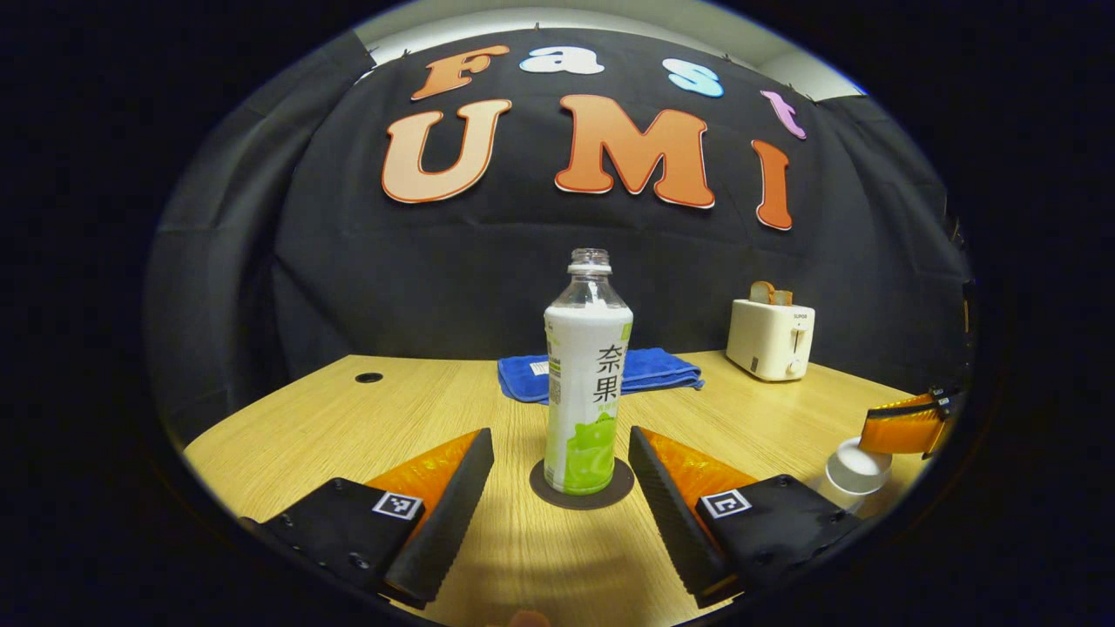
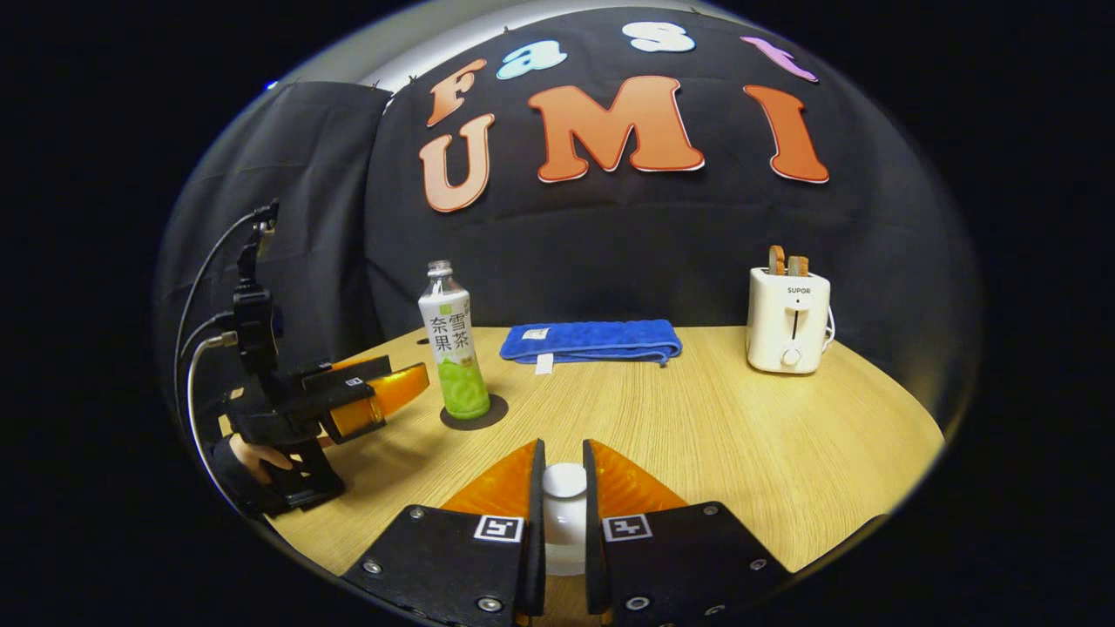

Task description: Open the teacup lid with one hand, grasp the water bottle and pour water into the teacup with the other hand; after pouring, place the water bottle on the coaster and then close the teacup lid.

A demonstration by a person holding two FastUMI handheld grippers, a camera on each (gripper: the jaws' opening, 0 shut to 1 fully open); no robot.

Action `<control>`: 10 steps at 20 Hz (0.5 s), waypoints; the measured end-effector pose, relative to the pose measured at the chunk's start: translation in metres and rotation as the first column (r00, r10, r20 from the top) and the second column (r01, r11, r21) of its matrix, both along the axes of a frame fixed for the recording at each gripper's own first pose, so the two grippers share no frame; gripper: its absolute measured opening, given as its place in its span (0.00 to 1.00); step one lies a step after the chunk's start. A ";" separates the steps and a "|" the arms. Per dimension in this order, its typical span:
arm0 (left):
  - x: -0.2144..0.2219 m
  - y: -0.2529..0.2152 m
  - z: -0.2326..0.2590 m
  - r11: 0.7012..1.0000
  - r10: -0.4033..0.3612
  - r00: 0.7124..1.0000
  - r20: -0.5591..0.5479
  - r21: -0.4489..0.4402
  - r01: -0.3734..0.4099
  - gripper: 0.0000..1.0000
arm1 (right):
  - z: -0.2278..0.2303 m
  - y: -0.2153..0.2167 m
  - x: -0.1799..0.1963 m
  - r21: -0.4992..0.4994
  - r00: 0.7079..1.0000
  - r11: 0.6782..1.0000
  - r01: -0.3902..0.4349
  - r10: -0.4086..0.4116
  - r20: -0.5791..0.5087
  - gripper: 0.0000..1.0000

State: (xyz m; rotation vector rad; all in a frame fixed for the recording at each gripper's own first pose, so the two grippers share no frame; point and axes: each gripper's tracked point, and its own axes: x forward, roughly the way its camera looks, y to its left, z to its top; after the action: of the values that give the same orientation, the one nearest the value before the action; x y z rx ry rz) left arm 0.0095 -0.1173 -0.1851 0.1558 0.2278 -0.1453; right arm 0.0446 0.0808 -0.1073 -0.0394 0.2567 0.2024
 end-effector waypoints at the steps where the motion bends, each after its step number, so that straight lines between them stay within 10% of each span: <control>1: -0.002 -0.002 0.001 1.000 -0.003 1.000 0.001 -0.001 0.003 1.00 | -0.003 0.002 0.000 -0.002 1.000 1.000 -0.002 0.002 -0.006 0.19; 10: -0.009 -0.002 0.011 1.000 -0.003 1.000 0.020 0.013 0.002 1.00 | -0.009 0.000 -0.001 0.003 1.000 1.000 0.000 0.000 -0.019 0.27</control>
State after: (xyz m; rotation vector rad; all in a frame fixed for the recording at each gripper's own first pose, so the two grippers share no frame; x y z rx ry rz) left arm 0.0006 -0.1190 -0.1745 0.1702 0.2089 -0.1448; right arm 0.0438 0.0805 -0.1161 -0.0344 0.2755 0.2034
